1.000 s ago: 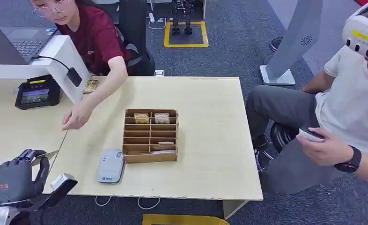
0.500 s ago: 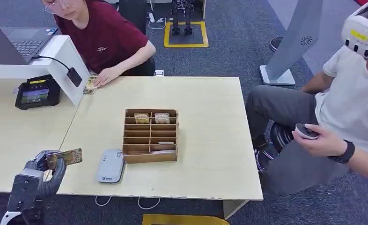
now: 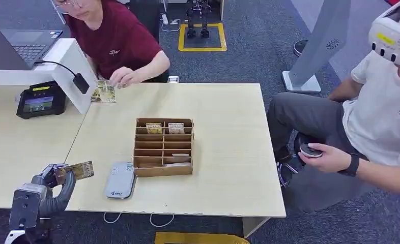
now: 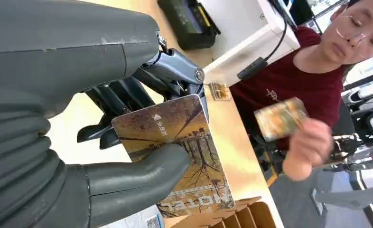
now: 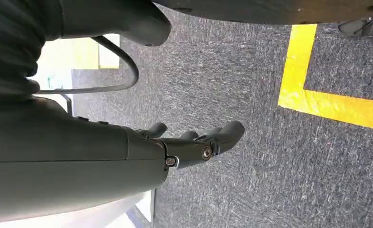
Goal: Pass the card to the sensor for recognition and then transmit it.
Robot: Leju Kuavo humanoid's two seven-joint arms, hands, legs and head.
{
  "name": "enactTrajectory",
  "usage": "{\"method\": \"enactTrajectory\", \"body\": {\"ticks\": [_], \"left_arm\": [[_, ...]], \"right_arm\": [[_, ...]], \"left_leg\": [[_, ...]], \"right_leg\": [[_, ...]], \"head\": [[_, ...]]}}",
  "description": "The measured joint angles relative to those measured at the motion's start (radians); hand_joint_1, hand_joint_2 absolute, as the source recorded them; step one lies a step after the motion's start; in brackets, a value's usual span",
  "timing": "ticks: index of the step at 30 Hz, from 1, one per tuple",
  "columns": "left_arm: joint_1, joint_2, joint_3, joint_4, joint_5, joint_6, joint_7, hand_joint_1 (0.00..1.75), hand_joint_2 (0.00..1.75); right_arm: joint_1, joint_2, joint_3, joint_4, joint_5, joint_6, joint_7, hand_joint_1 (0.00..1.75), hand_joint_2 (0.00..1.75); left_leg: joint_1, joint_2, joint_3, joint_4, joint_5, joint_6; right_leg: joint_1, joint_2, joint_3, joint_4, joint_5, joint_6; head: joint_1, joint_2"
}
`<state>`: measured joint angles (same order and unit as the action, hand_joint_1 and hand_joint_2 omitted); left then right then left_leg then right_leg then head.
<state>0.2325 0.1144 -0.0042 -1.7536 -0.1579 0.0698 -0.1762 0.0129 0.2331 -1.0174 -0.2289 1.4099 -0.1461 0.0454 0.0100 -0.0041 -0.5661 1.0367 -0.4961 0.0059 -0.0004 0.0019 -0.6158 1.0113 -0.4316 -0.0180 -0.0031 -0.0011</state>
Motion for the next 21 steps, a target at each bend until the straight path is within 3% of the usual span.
{"method": "enactTrajectory", "body": {"ticks": [6, 11, 21], "left_arm": [[-0.005, -0.036, -0.01, 0.027, -0.104, 0.099, 0.036, 1.75, 1.75], [-0.039, -0.083, -0.034, 0.122, -0.176, 0.201, 0.056, 1.75, 1.75], [-0.106, -0.145, -0.047, 0.282, -0.167, 0.254, 0.059, 1.75, 1.75]], "right_arm": [[-0.004, 0.005, 0.0, 0.0, 0.013, -0.011, 0.007, 0.0, 1.75], [-0.012, 0.016, 0.001, 0.0, 0.034, -0.031, 0.039, 0.0, 1.75], [-0.013, 0.016, 0.017, 0.001, 0.048, -0.033, 0.046, 0.0, 1.75]], "left_leg": [[0.0, 0.0, 0.0, 0.0, 0.0, 0.0], [0.0, 0.0, 0.0, 0.0, 0.0, 0.0], [0.0, 0.0, 0.0, 0.0, 0.0, 0.0]], "right_leg": [[0.0, 0.0, 0.0, 0.0, 0.0, 0.0], [0.0, 0.0, 0.0, 0.0, 0.0, 0.0], [0.0, 0.0, 0.0, 0.0, 0.0, 0.0]], "head": [[0.0, 0.0], [0.0, 0.0], [0.0, 0.0]]}}
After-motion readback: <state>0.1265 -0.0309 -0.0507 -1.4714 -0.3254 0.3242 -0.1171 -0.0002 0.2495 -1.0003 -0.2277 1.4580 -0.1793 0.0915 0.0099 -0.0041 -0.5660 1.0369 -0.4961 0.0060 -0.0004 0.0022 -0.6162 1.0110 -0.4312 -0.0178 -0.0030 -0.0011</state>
